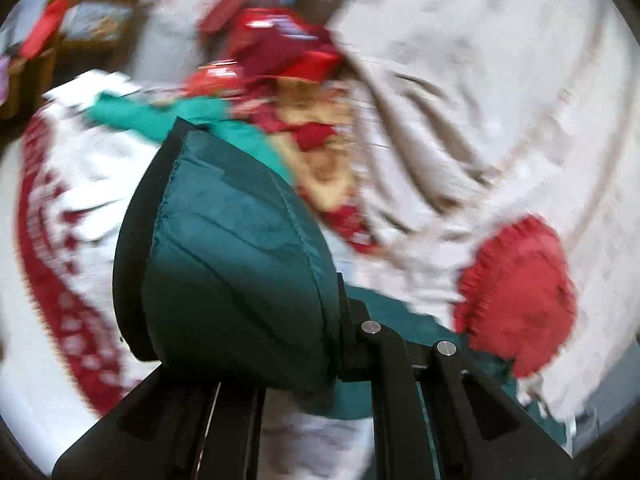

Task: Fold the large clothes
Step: 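Carry the held sleeve with the left tool across the jacket body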

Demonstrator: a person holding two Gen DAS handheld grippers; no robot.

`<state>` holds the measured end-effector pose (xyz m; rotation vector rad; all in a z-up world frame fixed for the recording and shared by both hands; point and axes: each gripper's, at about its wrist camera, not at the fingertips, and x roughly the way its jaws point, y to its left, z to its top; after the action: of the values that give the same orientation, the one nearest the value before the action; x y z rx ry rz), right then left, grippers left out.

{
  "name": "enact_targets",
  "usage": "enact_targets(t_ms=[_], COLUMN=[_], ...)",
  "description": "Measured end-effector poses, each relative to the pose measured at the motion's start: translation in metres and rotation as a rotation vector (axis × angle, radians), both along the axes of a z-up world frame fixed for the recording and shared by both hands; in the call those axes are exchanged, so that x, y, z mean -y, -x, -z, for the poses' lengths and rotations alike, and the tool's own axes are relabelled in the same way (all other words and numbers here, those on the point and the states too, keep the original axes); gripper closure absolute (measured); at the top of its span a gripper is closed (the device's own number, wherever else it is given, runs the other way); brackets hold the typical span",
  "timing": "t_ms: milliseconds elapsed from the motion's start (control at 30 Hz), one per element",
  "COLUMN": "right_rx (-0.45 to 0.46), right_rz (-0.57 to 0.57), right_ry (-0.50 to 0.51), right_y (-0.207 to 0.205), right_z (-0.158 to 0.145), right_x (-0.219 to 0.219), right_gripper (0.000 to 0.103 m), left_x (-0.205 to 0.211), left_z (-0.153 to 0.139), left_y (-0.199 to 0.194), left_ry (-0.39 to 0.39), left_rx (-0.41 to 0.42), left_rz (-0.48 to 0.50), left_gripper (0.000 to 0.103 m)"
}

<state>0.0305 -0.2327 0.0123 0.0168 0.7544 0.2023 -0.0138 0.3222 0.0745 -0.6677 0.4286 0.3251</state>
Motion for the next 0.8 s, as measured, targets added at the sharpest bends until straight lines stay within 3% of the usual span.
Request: enact_targets(t_ms=[167, 267, 367, 567, 733, 800], right_rx=[0.032, 0.021, -0.002, -0.007, 0.005, 0.001], right_rz=[0.132, 0.228, 0.248, 0.243, 0.266, 0.272], right_ry=[-0.028, 0.007, 0.01, 0.012, -0.034, -0.05], right_y=[0.008, 0.01, 0.007, 0.007, 0.009, 0.007], right_z=[-0.004, -0.001, 0.003, 0.006, 0.008, 0.009], right_x=[0.019, 0.027, 0.032, 0.033, 0.044, 0.047], right_gripper=[0.001, 0.001, 0.001, 0.001, 0.001, 0.001], left_x=[0.1, 0.167, 0.235, 0.329, 0.341, 0.332], left_z=[-0.031, -0.032, -0.023, 0.029, 0.087, 0.108], left_y=[-0.056, -0.101, -0.138, -0.182, -0.199, -0.207], left_ry=[-0.092, -0.076, -0.078, -0.038, 0.001, 0.056], left_rx=[0.06, 0.069, 0.076, 0.043, -0.03, -0.078], left_rz=[0.258, 0.408, 0.547, 0.791, 0.843, 0.837], left_gripper=[0.094, 0.094, 0.094, 0.094, 0.094, 0.092])
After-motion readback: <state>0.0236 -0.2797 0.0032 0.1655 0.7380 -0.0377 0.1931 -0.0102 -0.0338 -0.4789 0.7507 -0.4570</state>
